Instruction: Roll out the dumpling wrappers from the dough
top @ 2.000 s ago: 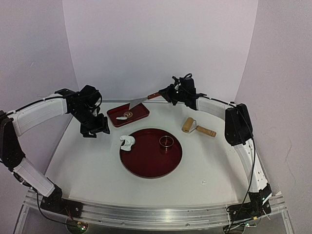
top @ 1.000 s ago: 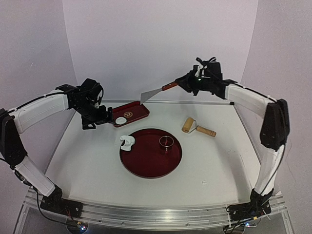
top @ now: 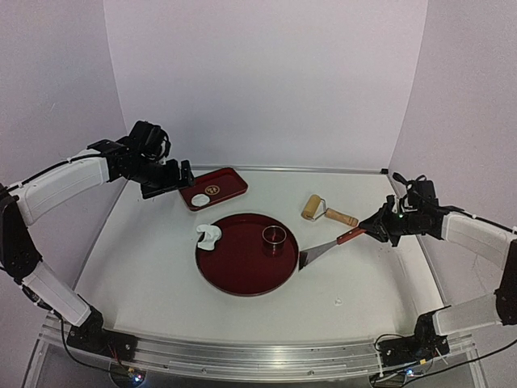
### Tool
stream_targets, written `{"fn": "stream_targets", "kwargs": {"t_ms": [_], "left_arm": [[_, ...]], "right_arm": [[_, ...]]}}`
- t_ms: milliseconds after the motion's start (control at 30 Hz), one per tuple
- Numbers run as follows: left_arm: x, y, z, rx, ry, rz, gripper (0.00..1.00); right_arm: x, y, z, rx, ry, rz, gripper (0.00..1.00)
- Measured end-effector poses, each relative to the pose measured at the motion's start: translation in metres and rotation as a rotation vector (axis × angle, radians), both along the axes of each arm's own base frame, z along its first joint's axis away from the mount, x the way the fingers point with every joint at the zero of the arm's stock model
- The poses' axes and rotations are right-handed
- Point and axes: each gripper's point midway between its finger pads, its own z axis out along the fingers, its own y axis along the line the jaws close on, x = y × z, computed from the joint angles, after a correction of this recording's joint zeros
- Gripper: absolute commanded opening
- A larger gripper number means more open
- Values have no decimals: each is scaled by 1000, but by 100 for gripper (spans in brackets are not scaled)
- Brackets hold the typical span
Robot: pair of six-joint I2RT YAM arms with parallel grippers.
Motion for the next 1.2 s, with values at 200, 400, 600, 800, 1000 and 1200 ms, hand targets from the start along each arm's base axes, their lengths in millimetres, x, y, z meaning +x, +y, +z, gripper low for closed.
{"fn": "stream_targets", "kwargs": {"t_ms": [200,400,600,800,1000,1200], "left_arm": [[2,-3,3,-10,-11,-11,98],[1,-6,0,-21,0,-25,98],[2,-12,-10,-24,27,-42,98],[3,-13,-14,-23,36,-48,97],[5,-15,-12,-30,25,-48,97],[7,-16,-12,-36,12,-47,97]], "right_arm": [[1,-1,-1,1,-18,22,0],[3,-6,-7,-2,-19,25,16],[-3,-16,-30,-33,9,1,19],[5,-24,-42,-54,19,-29,30],[-10,-43,-82,-161,136,-91,38],[-17,-54,-93,-223,174,-121,51]]}}
